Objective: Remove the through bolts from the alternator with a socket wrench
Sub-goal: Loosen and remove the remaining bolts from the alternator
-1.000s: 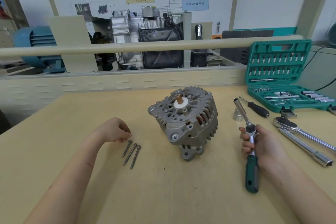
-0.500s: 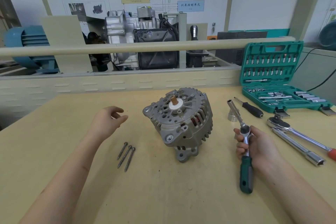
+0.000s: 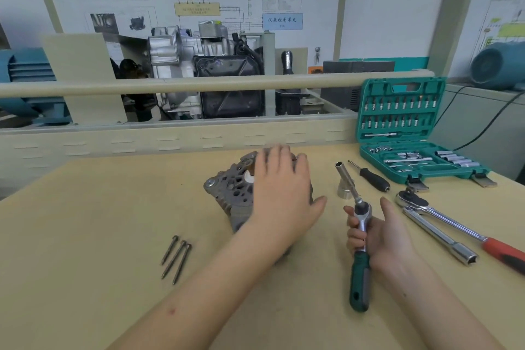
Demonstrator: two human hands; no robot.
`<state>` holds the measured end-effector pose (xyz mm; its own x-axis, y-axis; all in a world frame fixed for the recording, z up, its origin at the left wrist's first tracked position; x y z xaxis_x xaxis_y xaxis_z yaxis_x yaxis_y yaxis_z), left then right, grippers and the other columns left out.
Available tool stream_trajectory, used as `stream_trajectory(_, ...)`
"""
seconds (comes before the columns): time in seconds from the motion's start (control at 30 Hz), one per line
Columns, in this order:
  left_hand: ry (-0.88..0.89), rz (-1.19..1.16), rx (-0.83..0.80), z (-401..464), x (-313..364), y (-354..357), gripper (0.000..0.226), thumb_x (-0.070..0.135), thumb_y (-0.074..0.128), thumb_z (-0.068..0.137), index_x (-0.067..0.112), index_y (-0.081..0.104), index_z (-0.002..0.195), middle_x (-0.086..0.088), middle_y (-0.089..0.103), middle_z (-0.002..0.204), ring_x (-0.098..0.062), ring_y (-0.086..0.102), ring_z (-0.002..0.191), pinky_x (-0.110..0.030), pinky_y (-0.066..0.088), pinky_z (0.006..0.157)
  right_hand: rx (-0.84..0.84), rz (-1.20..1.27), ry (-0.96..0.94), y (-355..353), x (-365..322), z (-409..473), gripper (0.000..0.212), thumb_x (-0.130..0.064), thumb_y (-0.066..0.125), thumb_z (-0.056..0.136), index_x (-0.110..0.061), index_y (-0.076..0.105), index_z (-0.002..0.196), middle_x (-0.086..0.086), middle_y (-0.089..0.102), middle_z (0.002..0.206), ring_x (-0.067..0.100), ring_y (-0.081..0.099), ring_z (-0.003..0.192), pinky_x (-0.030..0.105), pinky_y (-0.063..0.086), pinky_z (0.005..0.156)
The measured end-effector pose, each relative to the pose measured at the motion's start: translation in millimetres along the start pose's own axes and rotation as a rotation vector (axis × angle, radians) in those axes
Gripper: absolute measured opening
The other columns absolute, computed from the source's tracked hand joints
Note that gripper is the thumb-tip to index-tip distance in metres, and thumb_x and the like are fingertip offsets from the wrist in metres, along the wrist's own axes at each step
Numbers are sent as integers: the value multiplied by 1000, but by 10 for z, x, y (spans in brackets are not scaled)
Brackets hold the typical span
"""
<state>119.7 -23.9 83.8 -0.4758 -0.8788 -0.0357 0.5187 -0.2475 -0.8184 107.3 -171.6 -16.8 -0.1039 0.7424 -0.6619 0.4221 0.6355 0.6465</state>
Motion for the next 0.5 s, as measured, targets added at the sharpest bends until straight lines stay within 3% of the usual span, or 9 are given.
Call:
stream_trajectory(0.07, -40, 150, -109, 79, 138, 147, 75, 47, 46, 87, 1, 16, 139, -26, 16, 147, -39, 10, 136, -49, -3, 110, -16, 45, -13, -6, -25, -1, 68, -63, 19, 89, -5, 55, 88, -1, 40, 49, 8, 27, 30, 9, 25, 35)
stream_trajectory(0.17, -89, 180, -208, 100, 217, 315, 63, 22, 43, 94, -1, 6, 141, -34, 1, 146, -47, 1, 135, -51, -2, 110, -21, 83, -21, -22, -48, -1, 74, -64, 12, 89, -4, 55, 89, 0, 40, 50, 8, 27, 30, 9, 25, 34)
stream_trajectory(0.5, -72, 42, -173, 85, 261, 387, 47, 5, 45, 91, 3, 29, 135, -34, -3, 146, -46, -4, 135, -46, 2, 111, 38, 112, -29, -66, -108, -43, 67, -60, 16, 92, -5, 54, 87, -1, 42, 46, 7, 27, 31, 9, 25, 34)
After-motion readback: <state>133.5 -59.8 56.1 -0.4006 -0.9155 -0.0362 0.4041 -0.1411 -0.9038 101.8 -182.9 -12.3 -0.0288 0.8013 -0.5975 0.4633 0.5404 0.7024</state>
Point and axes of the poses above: each hand's wrist, its own z-axis towards the middle knuckle, its own y-axis out of the palm, x = y × z, the point moved 4 cm from there along z, towards the middle knuckle
